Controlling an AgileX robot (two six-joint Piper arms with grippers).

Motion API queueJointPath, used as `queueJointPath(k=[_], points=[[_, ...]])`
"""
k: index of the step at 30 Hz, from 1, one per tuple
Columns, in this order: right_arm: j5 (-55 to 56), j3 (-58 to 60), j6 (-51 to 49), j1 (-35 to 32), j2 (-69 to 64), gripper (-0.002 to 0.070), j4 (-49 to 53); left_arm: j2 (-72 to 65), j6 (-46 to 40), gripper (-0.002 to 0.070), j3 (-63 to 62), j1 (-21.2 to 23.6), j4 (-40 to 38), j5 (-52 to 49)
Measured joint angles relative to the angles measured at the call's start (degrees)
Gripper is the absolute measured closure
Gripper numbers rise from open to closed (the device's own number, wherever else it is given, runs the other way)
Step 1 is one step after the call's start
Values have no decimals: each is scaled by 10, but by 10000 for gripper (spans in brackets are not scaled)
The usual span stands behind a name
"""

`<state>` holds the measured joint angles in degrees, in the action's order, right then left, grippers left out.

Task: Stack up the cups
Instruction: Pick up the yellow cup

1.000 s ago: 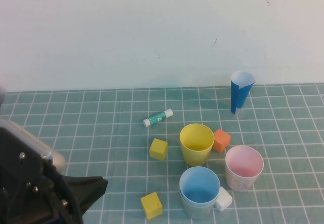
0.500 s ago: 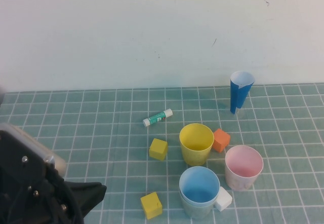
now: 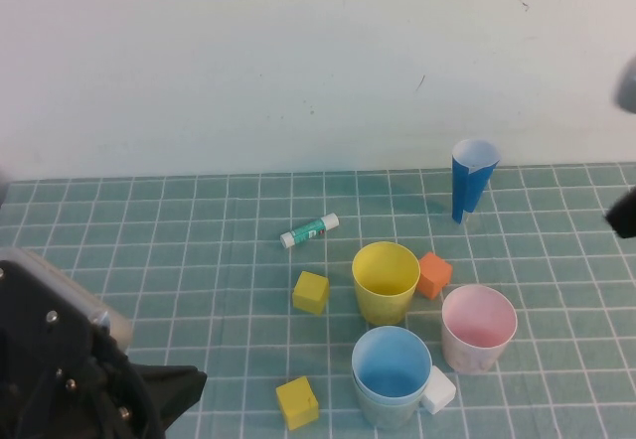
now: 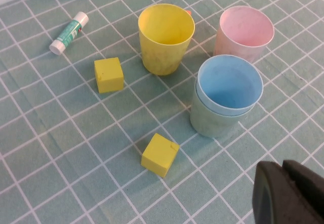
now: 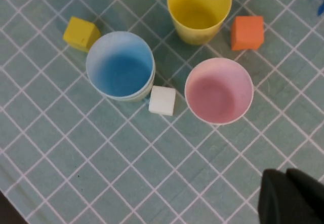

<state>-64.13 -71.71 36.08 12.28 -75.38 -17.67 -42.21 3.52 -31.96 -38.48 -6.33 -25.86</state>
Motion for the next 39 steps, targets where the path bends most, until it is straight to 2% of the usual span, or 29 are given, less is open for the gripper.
queueJointPath(k=[9, 17, 20, 26, 28, 33, 39], points=[[-15, -133, -40, 88, -191, 679, 85, 0, 0, 676, 0, 0, 0, -2], [-37, -256, -46, 114, -346, 664, 90, 0, 0, 676, 0, 0, 0, -2], [-51, -302, -47, 114, -399, 587, 90, 0, 0, 676, 0, 0, 0, -3], [-56, -387, -48, 114, -488, 313, 90, 0, 0, 676, 0, 0, 1, -17], [-56, -410, -51, 114, -512, 253, 86, 0, 0, 676, 0, 0, 3, -24], [-55, -455, -62, 114, -569, 215, 71, 0, 0, 676, 0, 0, 3, -42], [-43, -471, -68, 114, -614, 211, 67, 0, 0, 676, 0, 0, 5, -43]])
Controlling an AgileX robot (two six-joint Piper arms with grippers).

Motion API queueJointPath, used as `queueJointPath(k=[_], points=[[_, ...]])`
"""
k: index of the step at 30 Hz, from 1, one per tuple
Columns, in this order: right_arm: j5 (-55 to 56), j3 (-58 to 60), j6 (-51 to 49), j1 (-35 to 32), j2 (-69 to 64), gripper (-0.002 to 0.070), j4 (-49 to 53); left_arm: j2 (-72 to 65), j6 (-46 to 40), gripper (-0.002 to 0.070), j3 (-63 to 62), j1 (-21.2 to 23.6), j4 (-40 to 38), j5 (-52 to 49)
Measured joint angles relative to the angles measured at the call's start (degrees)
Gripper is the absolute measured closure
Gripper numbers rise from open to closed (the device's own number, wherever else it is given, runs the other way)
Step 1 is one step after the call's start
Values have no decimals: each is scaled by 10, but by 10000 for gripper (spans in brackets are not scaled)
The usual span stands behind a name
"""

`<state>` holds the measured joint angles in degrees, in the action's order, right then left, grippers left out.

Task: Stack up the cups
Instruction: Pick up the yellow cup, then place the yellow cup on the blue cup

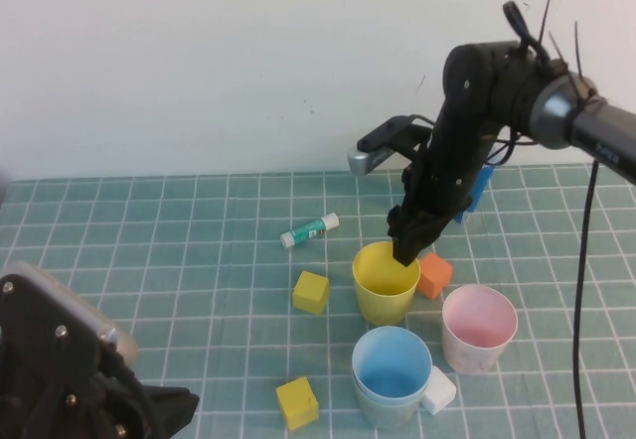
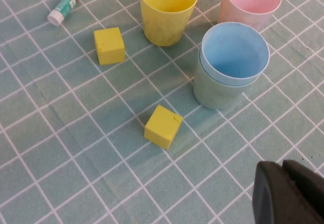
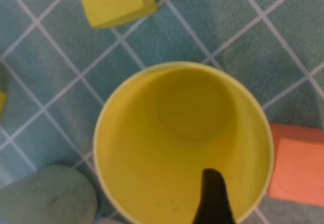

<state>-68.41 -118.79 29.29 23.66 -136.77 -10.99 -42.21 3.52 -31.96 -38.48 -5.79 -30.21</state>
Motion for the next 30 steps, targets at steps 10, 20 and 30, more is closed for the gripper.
queueJointPath(k=[10, 20, 30], points=[[36, 0, -6, 0, -38, 414, -9, 0, -7, 676, 0, 0, 5, 0], [1, -34, -9, 0, -29, 659, -14, 0, -11, 676, 0, 0, 5, 0], [-16, -19, 4, 5, 151, 659, -11, 0, -11, 676, 0, 0, 5, -1]])
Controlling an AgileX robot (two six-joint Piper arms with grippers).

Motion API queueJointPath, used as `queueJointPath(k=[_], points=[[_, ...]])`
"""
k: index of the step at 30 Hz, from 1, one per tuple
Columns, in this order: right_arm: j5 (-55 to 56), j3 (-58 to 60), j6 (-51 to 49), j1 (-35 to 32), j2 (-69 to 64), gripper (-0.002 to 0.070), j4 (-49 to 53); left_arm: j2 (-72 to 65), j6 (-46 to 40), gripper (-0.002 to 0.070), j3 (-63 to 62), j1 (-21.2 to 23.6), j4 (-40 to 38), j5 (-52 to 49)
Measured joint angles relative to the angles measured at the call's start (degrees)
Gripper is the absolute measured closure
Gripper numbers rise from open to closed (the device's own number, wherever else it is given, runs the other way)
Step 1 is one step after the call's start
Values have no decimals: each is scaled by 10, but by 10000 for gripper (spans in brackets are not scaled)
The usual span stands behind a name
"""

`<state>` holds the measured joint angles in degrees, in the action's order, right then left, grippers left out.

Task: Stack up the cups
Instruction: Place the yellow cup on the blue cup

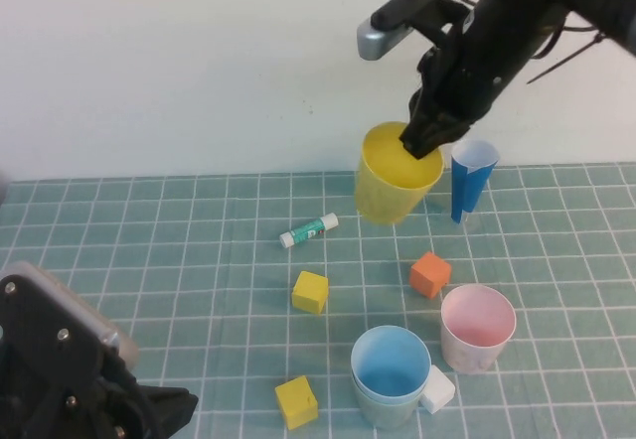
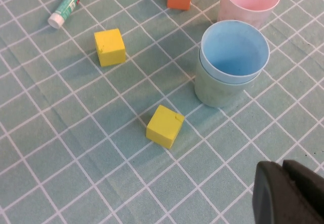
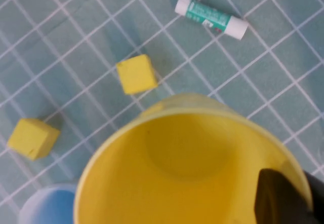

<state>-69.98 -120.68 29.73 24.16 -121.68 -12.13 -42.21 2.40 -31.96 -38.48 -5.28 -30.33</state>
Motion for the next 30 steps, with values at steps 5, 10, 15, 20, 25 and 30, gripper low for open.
queueJointPath(k=[5, 10, 15, 20, 25, 30], points=[[-4, 139, 11, 37, 75, 660, 6, 0, 0, 676, 0, 0, 0, -1], [19, 242, 12, 70, 94, 660, 6, 0, -1, 676, 0, 0, 0, -1], [59, 285, 5, 72, 94, 660, 5, 0, -1, 676, 0, 0, 0, -1], [77, 296, 5, 72, 94, 660, 5, 0, -1, 676, 0, 0, 3, -1], [76, 295, 2, 72, 88, 660, 1, 0, -1, 676, 0, 0, 8, -1], [72, 295, 1, 72, 68, 659, -5, 0, -1, 676, 0, 0, 8, -1]])
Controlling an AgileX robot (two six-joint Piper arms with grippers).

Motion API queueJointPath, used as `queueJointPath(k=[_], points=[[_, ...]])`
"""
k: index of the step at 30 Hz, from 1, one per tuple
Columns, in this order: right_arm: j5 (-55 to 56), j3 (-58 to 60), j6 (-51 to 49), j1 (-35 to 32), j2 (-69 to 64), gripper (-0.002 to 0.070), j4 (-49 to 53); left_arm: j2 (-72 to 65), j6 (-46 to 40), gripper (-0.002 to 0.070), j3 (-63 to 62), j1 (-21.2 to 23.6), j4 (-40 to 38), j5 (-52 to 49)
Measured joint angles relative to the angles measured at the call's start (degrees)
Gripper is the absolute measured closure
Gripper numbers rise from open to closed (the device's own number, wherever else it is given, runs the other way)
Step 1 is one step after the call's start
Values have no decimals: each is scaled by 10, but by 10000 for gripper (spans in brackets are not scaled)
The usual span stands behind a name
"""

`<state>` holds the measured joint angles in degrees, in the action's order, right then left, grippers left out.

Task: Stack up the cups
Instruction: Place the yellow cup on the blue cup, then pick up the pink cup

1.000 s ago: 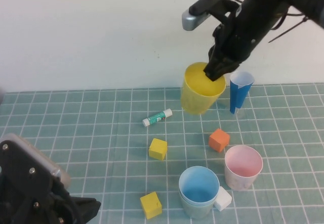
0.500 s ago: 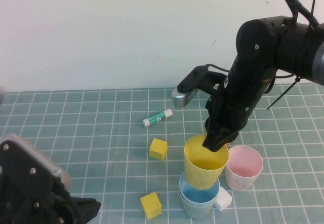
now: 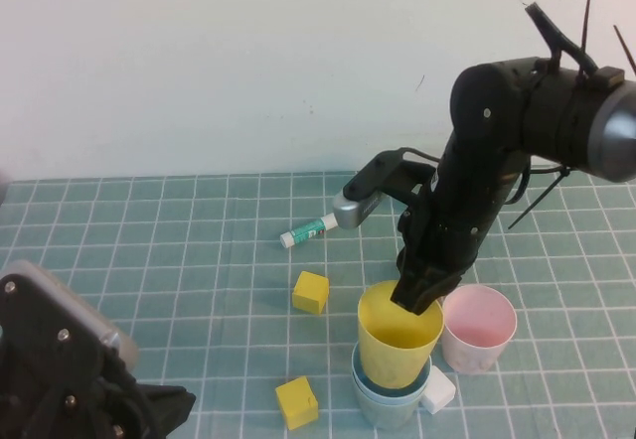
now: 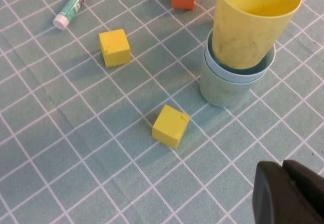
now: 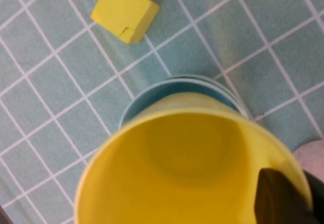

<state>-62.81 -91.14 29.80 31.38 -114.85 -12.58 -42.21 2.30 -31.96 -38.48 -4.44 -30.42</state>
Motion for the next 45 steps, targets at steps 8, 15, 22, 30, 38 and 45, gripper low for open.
queueJointPath(k=[8, 15, 22, 30, 38, 45], points=[[-19, 0, 5, 0, 0, 541, -8, 0, -1, 676, 0, 0, 1, 0], [-50, 0, 4, -16, 18, 494, -8, 0, -1, 676, 0, 0, 4, 0], [-48, 8, -47, -39, 84, 490, 57, 0, -1, 676, 0, 0, 5, -5], [46, 130, -108, -99, 83, 428, 102, 0, -1, 676, 0, 0, 6, -16], [154, 174, -81, -136, 82, 281, 40, 0, -1, 676, 0, 0, 6, -18], [194, 174, -77, -136, 44, 274, 25, 0, -1, 676, 0, 0, 6, -18]])
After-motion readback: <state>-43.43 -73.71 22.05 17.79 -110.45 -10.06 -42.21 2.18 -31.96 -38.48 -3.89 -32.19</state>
